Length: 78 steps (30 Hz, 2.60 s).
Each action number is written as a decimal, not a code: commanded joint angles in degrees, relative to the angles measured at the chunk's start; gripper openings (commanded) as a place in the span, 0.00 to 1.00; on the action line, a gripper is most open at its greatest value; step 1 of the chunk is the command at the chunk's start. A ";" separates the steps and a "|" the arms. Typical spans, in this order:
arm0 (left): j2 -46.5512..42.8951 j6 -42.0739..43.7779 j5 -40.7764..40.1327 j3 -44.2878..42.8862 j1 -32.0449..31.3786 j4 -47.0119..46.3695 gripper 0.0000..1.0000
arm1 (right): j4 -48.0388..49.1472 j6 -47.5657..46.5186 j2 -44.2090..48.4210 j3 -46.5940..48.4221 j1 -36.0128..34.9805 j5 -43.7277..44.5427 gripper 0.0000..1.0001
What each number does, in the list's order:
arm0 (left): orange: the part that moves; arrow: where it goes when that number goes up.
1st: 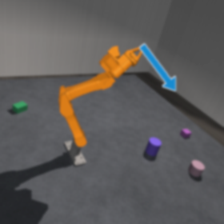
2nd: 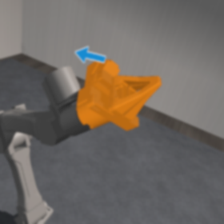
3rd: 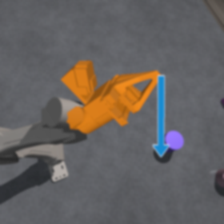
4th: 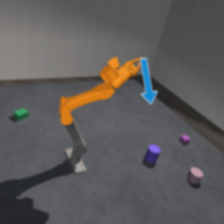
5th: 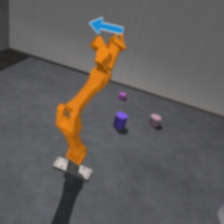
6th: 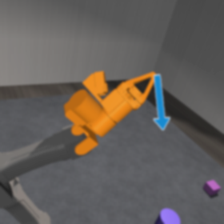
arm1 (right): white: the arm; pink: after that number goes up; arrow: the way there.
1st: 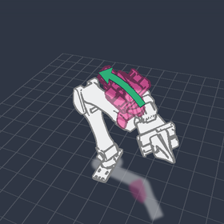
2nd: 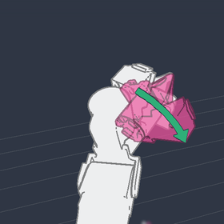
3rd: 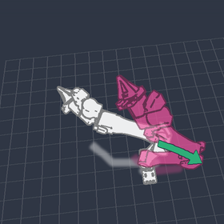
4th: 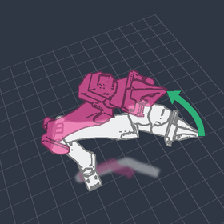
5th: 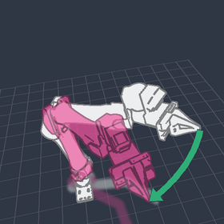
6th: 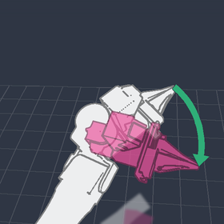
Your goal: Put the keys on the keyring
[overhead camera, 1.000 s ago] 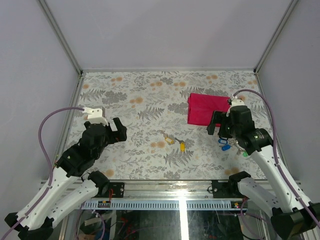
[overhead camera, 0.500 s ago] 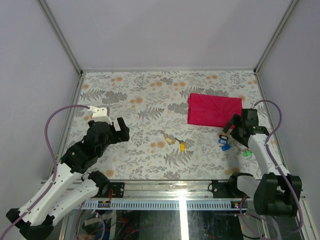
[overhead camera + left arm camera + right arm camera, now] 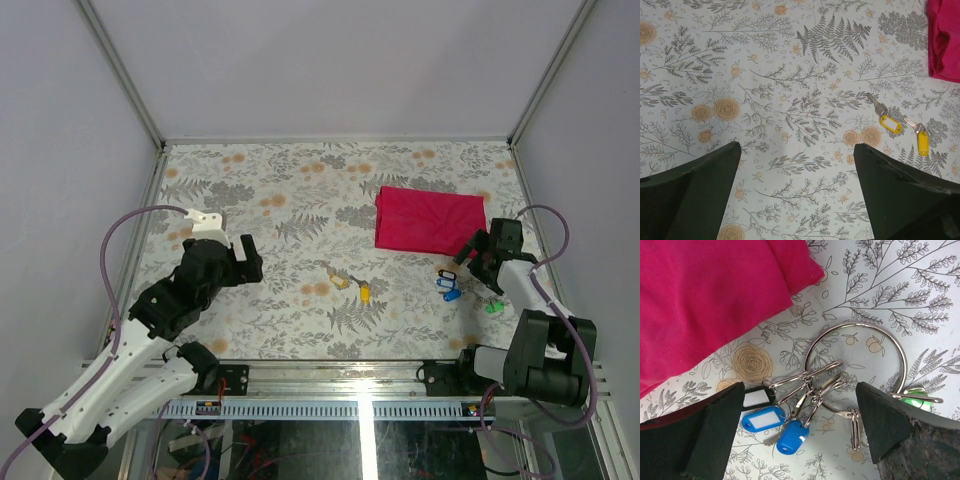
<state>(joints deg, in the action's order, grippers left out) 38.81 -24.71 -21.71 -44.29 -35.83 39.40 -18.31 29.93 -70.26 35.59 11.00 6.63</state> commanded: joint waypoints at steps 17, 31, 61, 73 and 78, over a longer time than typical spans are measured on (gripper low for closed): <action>0.16 0.80 0.53 -0.16 0.30 -3.04 1.00 | 5.02 5.38 -6.73 -3.25 0.37 -4.22 0.99; -0.19 0.41 -0.39 -0.23 0.33 -2.84 1.00 | 4.03 12.55 4.15 -8.91 -9.76 -7.46 0.99; -0.40 0.19 -0.61 -0.01 0.33 -2.80 1.00 | 11.35 16.29 -24.16 14.61 -44.58 -1.55 0.99; 0.69 0.40 0.06 -0.04 0.33 -2.92 1.00 | 4.15 -6.32 -2.36 12.04 -44.58 4.24 0.99; 1.38 0.69 0.06 0.02 0.33 -3.22 1.00 | -8.39 -9.53 -0.12 13.33 -42.80 7.11 0.95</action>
<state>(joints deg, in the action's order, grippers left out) 39.70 -24.58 -21.39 -44.29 -35.83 39.18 -14.94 25.80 -70.46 47.92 -33.28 9.43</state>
